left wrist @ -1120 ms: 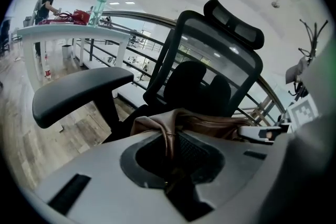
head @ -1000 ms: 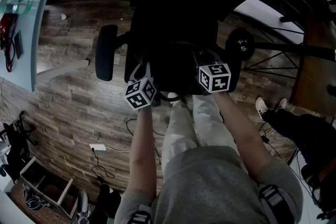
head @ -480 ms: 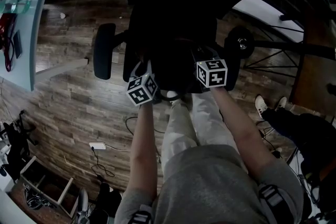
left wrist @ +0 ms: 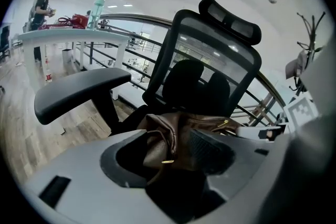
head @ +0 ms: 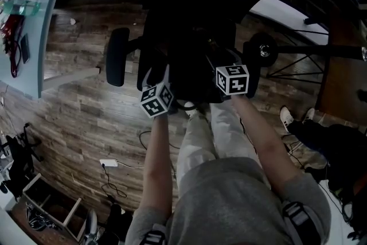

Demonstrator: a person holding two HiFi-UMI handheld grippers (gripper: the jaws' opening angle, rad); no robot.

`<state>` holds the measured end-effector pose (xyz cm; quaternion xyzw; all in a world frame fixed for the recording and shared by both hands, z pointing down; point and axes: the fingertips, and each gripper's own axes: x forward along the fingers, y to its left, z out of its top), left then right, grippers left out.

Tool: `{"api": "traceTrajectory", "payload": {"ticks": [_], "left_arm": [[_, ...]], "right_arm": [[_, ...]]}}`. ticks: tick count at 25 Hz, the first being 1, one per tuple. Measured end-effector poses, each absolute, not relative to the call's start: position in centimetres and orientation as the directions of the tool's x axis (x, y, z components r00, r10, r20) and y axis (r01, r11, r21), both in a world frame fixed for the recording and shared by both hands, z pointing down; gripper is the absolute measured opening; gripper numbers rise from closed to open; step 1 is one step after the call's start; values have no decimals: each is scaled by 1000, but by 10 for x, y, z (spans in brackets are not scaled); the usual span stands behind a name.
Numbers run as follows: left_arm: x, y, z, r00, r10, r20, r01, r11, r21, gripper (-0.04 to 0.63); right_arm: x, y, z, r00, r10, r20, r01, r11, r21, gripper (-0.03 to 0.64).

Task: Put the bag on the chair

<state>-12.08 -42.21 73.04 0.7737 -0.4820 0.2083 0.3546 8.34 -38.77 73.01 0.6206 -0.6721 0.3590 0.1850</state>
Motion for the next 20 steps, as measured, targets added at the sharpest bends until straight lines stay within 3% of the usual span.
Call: {"api": "traceTrajectory", "payload": {"ticks": [12, 20], "left_arm": [[-122, -392, 688, 469, -621, 628, -882, -293, 370, 222], [-117, -360, 644, 503, -648, 572, -862, -326, 389, 103]], "right_arm": [[77, -359, 680, -141, -749, 647, -972, -19, -235, 233], [61, -321, 624, -149, -805, 574, -971, 9, -240, 179]]}}
